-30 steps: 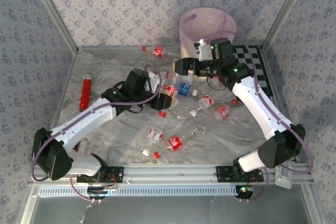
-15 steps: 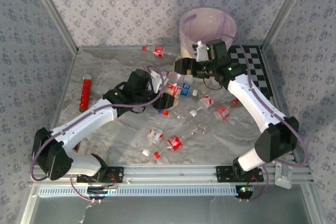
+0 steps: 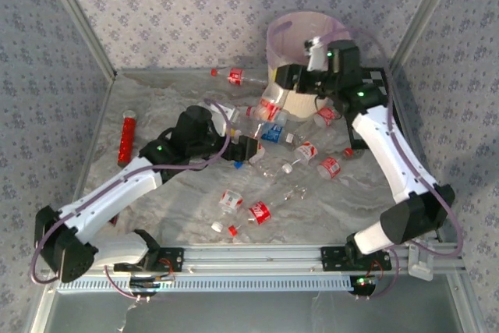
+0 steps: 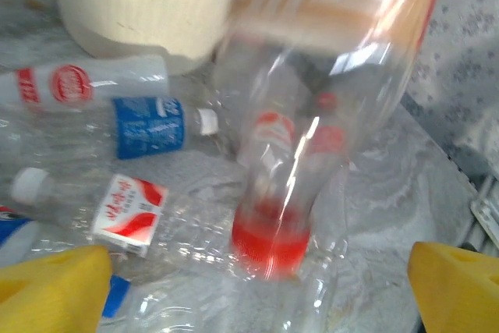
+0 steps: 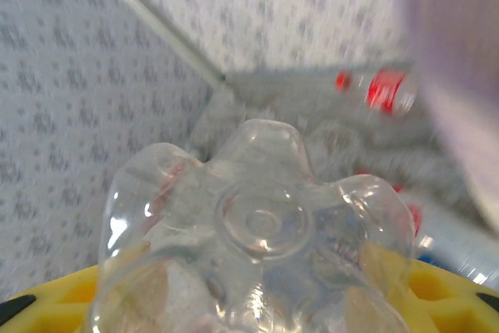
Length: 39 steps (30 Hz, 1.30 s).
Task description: Put the plastic bottles in the bin
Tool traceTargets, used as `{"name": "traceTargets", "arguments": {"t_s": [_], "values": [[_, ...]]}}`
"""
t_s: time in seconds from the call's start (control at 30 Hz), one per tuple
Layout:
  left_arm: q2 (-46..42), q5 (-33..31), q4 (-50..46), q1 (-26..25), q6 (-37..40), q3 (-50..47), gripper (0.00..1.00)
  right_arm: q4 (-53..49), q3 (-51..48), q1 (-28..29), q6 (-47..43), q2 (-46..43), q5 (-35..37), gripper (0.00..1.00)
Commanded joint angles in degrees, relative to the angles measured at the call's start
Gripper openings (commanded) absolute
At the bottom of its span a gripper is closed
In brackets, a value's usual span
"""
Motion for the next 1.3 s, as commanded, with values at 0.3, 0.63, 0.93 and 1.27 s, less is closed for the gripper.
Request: {"name": "traceTargets", "arguments": {"t_s": [0.3, 0.63, 0.93, 1.27], "values": [[-3.5, -13.2, -1.9, 7.9, -22.7, -12.5, 0.90, 19.4, 10.3, -12.4, -1.3, -0.5, 15.8, 0.24], [0.4, -11.2, 0.9, 7.9, -25.7, -14.1, 0.82, 18.0, 22.1, -10.5, -19.1, 15.2, 24.8, 0.17], [6.2, -7.6, 4.6, 8.0, -24.4, -13.7, 0.81, 9.6, 22.6, -6.2, -23.6, 22.2, 25.8, 0.14], [14.6, -5.0, 5.7, 9.7, -21.0, -8.7, 0.85, 0.7, 28.3, -6.3, -22.2, 23.2, 27.0, 0.77]]}}
